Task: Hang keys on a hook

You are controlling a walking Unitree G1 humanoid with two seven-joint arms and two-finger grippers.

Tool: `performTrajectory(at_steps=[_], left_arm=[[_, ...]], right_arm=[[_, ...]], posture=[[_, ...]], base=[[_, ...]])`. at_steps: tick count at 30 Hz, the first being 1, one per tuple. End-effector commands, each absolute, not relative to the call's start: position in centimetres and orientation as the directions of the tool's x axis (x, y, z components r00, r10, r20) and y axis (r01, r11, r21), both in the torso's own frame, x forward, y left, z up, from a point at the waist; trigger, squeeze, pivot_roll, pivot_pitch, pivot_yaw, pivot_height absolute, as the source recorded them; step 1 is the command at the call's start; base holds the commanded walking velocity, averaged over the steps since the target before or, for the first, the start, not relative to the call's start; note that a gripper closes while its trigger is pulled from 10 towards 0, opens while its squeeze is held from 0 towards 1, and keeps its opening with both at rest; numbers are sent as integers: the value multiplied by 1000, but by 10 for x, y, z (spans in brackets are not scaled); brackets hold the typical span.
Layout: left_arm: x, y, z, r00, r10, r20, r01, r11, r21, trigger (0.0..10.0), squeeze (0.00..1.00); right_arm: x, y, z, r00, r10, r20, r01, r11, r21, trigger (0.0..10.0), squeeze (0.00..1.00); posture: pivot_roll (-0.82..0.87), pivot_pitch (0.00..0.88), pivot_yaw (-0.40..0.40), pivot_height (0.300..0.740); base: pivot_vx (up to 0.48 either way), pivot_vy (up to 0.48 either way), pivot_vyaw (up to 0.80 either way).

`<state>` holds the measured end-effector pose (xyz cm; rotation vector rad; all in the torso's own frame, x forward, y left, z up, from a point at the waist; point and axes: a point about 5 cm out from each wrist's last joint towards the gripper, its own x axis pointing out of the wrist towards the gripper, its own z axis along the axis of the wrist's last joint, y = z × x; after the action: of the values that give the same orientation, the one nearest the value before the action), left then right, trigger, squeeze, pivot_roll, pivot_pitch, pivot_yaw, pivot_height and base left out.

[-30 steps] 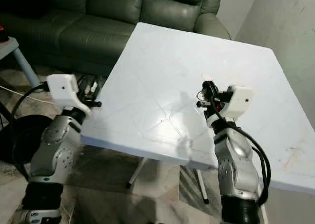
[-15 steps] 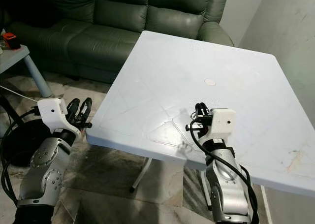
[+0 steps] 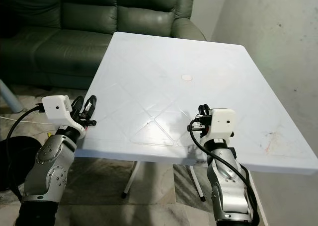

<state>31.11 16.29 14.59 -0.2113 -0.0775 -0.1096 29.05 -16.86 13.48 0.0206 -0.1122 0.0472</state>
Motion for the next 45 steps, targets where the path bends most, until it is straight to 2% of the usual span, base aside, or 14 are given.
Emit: performTrajectory(at_steps=[1, 5, 7, 45], left_arm=[[314, 162, 146, 992, -100, 73, 113, 972, -205, 10000, 0], [315, 161, 143, 993, -104, 51, 113, 969, -221, 10000, 0], [316, 161, 144, 994, -99, 53, 108, 976, -190, 10000, 0], [323, 147, 145, 988, -144, 51, 151, 972, -179, 10000, 0]], right_arm=[[293, -169, 136, 993, 45, 109, -46, 999, 12, 10000, 0], [292, -166, 136, 993, 55, 105, -56, 998, 8, 10000, 0], [292, -166, 136, 993, 56, 104, -57, 998, 7, 10000, 0], [293, -166, 134, 994, 64, 93, -64, 998, -8, 10000, 0]], posture=[[141, 37, -77, 740], [141, 29, -78, 740], [141, 30, -78, 740], [133, 0, -85, 740]], base=[[0, 0, -750], [0, 450, -750], [0, 0, -750], [0, 0, -750]])
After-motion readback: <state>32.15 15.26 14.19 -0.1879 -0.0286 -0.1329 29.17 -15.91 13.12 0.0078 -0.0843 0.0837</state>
